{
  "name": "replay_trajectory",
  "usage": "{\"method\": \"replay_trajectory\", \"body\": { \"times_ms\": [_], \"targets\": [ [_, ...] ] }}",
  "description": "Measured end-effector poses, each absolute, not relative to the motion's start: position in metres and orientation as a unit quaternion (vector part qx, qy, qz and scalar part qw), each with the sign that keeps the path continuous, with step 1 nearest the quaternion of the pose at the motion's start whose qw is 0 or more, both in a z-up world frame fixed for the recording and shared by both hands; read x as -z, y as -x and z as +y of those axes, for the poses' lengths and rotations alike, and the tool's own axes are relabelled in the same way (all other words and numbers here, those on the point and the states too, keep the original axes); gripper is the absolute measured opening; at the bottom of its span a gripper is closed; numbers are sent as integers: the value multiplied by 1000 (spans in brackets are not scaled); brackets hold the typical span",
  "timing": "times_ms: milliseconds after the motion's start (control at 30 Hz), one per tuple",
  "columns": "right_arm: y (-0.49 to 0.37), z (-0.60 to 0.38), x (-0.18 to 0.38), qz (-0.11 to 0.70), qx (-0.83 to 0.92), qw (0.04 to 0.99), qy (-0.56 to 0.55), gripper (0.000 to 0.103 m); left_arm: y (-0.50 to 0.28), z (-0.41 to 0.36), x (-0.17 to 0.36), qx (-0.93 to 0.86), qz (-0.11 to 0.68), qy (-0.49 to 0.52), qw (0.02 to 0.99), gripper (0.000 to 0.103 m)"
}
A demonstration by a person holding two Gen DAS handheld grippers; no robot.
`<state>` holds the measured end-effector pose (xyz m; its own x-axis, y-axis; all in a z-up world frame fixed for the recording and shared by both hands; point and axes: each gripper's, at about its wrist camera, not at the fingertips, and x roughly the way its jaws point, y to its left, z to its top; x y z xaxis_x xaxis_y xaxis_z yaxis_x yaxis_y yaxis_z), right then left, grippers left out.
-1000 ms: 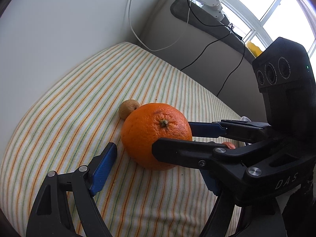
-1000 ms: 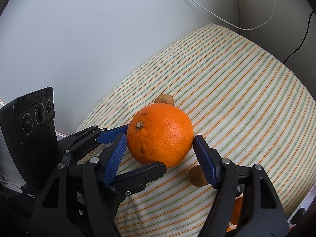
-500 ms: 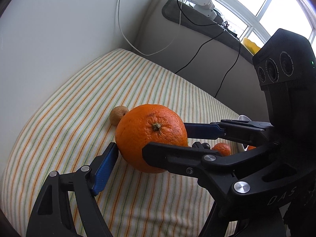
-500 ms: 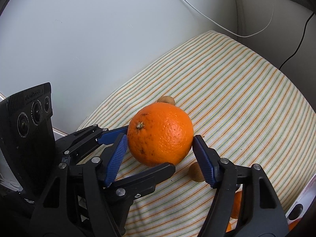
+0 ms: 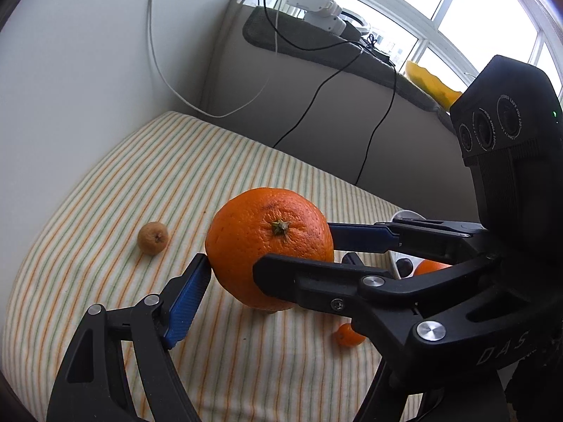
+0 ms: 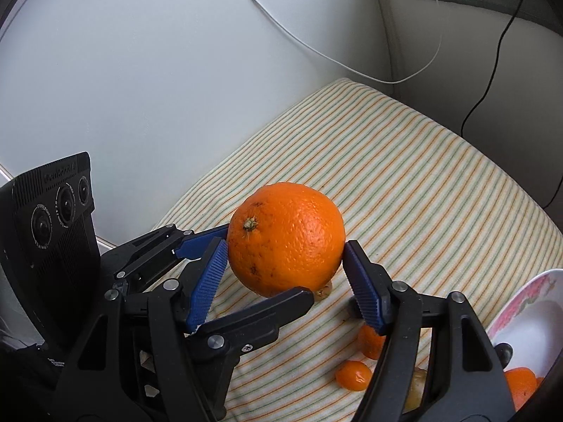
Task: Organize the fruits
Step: 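Lift the second orange and carry it toward the plate with the right gripper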
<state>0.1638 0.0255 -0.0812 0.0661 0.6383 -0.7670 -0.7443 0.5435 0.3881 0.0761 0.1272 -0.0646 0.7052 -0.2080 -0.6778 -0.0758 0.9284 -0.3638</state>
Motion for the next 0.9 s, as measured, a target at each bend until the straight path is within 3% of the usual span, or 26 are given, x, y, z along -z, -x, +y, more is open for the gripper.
{"method": "replay_trajectory", "body": {
  "times_ms": [900],
  "targets": [
    [-203,-121,50,475,-375,796,-10,71,-140,5,45,153,388,118,901,76]
  ]
}}
